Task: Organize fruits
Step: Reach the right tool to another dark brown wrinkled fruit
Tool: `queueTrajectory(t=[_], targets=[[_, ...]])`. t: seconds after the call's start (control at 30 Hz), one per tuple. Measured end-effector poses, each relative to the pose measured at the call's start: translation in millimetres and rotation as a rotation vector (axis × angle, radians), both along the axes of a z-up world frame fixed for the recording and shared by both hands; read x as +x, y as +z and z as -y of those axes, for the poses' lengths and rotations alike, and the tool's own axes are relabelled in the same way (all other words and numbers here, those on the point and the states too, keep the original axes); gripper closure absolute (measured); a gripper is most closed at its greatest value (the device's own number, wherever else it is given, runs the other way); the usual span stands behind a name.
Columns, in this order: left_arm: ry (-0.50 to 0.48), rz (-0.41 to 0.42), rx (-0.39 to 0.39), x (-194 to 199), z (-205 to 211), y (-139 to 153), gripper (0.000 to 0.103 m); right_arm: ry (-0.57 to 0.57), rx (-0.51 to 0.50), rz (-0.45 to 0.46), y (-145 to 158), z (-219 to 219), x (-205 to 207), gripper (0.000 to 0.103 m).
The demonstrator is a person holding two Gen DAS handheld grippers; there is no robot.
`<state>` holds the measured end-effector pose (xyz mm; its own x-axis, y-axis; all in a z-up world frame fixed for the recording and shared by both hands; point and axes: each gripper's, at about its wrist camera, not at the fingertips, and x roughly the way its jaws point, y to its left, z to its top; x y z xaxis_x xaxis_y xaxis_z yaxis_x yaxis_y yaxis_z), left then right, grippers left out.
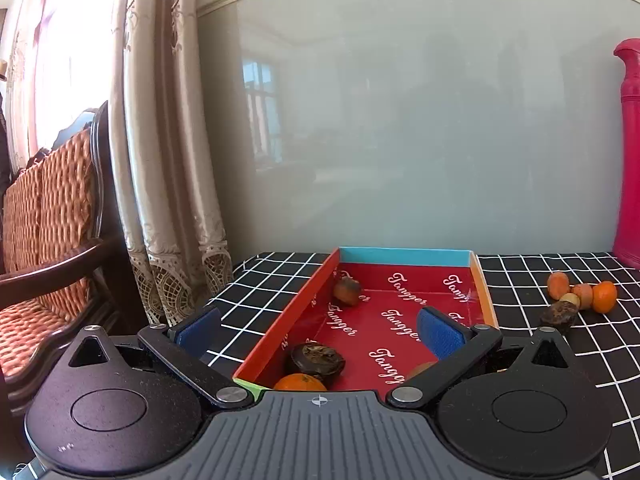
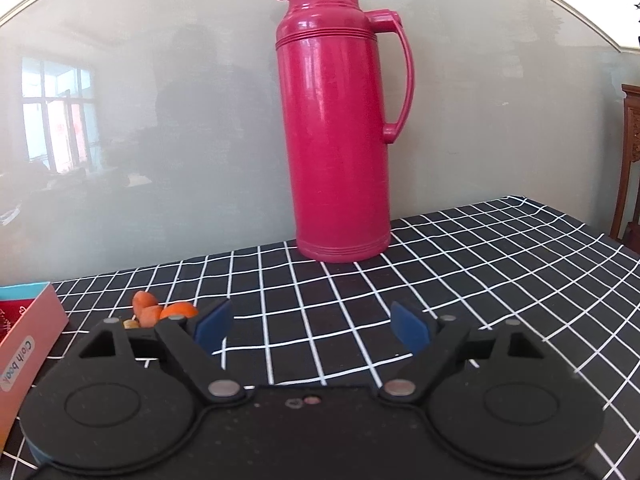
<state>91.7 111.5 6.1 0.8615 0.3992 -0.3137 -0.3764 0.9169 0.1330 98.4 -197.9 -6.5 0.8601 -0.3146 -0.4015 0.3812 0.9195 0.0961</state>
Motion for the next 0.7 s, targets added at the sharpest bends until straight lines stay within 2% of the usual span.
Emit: queueTrajectory(t=[0.4, 0.7], targets=[[0.046, 0.003, -0.014, -8, -30, -2, 0.0, 0.108, -0.057, 0.007, 0, -46, 19, 0.018], [0.129, -0.004, -0.035, -8, -67, -11, 0.0, 0.18, -0.119, -0.011, -6, -84, 40, 0.018]])
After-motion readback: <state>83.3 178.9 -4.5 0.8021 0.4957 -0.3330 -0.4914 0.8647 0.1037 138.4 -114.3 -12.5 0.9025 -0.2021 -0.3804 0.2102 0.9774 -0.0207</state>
